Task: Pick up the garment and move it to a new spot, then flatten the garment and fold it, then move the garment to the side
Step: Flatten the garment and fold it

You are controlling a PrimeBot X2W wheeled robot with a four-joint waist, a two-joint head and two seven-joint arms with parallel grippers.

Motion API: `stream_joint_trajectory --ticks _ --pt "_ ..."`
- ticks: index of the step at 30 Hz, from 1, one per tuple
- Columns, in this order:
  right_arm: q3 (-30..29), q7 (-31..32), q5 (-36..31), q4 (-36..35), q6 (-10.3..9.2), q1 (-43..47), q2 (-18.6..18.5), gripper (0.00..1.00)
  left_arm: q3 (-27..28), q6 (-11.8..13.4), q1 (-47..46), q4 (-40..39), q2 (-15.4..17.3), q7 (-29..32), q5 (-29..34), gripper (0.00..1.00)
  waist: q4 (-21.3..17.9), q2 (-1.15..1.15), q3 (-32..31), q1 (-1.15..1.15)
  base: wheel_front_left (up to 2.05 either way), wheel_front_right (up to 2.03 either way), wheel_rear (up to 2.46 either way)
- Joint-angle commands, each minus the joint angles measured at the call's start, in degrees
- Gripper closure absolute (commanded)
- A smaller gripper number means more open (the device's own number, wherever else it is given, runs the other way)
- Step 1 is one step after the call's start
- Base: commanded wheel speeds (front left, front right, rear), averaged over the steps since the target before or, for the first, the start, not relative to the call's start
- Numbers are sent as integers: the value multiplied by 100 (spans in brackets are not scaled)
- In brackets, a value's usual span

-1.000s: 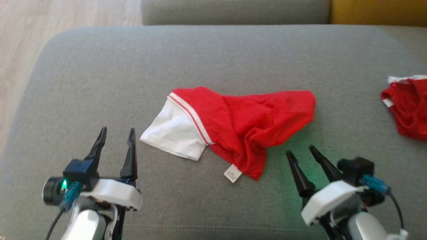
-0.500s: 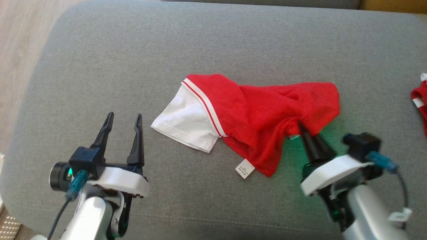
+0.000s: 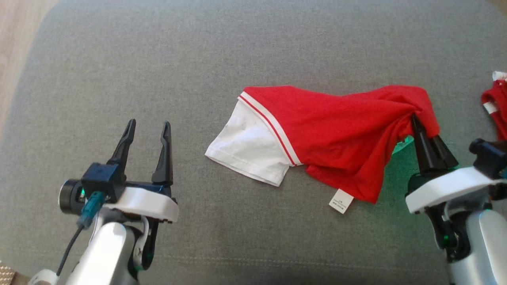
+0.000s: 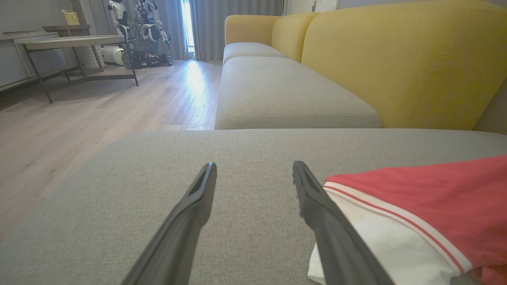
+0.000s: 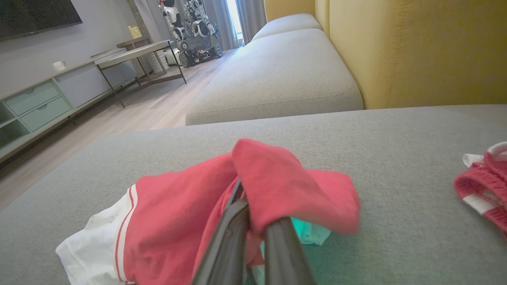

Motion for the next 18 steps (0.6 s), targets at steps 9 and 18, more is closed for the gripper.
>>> stream_joint_trajectory --ticks 9,18 --pt "318 139 328 547 19 -1342 -377 100 237 -176 -497 -176 -85 -69 176 0 168 0 346 0 0 0 0" --pt "964 -136 794 2252 19 -2739 -681 100 239 -357 -705 -102 -338 -69 296 0 491 0 644 0 0 0 0"
